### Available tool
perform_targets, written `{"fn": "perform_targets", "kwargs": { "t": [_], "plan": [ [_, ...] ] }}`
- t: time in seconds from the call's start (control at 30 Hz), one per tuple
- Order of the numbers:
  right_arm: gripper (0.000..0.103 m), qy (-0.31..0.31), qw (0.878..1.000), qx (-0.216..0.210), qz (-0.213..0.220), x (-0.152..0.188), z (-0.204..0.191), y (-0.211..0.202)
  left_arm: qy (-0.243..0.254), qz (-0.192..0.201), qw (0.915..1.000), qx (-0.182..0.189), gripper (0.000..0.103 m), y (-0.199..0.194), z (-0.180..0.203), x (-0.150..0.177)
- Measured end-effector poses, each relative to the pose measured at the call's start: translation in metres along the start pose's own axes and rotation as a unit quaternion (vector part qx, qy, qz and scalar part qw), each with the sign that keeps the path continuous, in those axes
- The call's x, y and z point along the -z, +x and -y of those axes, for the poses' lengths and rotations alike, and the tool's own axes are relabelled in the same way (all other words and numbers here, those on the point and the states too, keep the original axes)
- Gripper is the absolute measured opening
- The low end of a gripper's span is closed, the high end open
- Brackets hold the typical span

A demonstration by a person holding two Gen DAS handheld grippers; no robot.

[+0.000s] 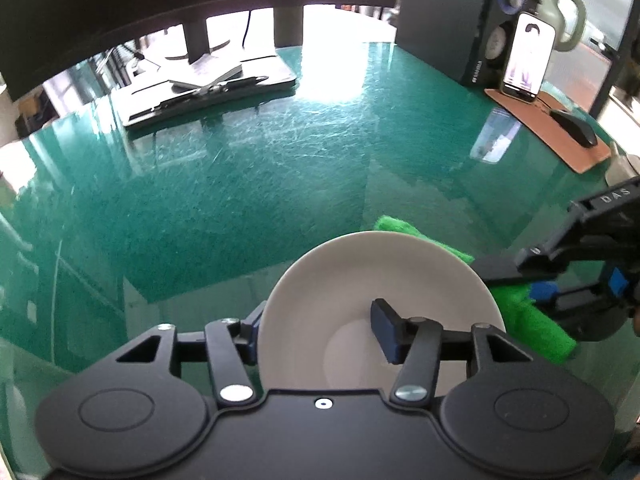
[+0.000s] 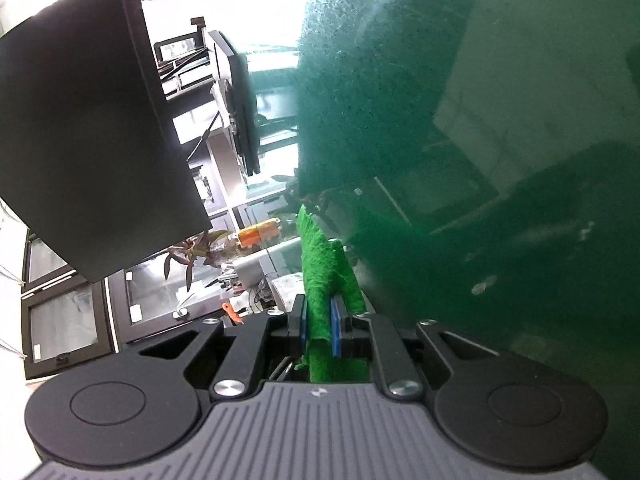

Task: Clean bowl
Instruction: 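Hold the bowl with the left tool while the right tool wipes the outer wall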

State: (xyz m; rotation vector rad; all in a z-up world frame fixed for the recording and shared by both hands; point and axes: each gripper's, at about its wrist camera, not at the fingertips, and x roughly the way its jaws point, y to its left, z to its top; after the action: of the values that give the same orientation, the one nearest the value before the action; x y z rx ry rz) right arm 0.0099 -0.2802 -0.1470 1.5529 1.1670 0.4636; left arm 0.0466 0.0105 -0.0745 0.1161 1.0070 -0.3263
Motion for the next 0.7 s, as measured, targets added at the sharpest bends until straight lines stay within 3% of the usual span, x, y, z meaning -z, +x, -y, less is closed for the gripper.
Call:
{"fn": "perform_targets", "kwargs": {
  "t": [0.2,0.3,0.5,0.7],
  "plan": [
    [0.013,-0.040,0.998,-0.043,-0.034,-0.025,-0.020,0.043,-0.061,-0.028,0.9977,-0.010,0.050,0.000,0.000,-0.002],
    [0.012,-0.036,0.998,-0.041,-0.036,-0.024,-0.016,0.036,-0.089,-0.041,0.9951,-0.017,0.051,-0.001,0.002,-0.002],
    [0.011,-0.021,0.996,-0.031,-0.085,-0.020,0.005,-0.003,-0.128,-0.049,0.9900,-0.033,0.051,-0.003,0.000,-0.001],
    [0.012,-0.010,0.994,-0.051,-0.091,-0.038,-0.004,0.030,-0.143,-0.056,0.9869,-0.050,0.052,-0.004,0.002,-0.001]
  ]
}}
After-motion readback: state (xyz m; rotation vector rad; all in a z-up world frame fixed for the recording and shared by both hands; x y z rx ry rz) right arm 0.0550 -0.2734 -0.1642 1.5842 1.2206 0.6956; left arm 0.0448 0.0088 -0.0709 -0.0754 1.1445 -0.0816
